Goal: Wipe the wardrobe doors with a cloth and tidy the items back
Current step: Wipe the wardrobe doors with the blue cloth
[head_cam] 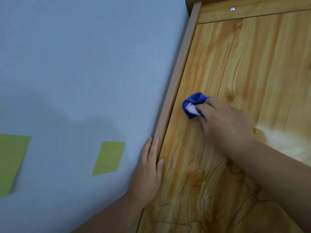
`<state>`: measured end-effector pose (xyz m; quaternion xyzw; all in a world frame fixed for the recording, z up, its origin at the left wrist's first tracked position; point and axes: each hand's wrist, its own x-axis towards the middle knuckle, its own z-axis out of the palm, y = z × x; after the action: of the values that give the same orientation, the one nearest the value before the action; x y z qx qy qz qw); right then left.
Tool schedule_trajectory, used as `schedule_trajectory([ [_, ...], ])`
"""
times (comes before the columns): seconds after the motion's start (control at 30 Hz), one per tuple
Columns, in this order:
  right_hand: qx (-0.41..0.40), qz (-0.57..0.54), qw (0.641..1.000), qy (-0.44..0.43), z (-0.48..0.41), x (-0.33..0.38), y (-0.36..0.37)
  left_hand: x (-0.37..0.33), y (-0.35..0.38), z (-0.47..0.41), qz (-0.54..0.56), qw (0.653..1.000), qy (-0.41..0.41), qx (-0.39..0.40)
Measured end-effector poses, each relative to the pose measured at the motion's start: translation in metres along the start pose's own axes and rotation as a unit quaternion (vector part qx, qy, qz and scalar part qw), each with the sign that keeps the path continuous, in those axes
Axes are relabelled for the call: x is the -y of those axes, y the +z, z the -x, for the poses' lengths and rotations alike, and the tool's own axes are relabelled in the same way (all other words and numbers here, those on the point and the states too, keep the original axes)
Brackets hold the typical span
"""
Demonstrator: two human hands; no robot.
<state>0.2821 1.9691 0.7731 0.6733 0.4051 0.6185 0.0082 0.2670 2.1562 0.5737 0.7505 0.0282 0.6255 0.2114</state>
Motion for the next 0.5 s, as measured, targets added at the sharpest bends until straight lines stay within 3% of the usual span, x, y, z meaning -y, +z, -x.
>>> schedule_trajectory([
  [0.13,0.082,0.007,0.996,-0.033,0.019,0.032,0.026,0.012,0.008,0.007,0.001,1.000,-0.017,-0.008],
  [0.33,0.046,-0.008,0.993,-0.111,0.060,0.077,0.052,0.016,0.010,0.008,0.017,0.999,0.018,-0.031],
  [0.5,0.047,0.002,0.983,-0.176,0.087,0.095,0.067,0.025,0.010,0.010,0.070,0.997,0.029,0.000],
])
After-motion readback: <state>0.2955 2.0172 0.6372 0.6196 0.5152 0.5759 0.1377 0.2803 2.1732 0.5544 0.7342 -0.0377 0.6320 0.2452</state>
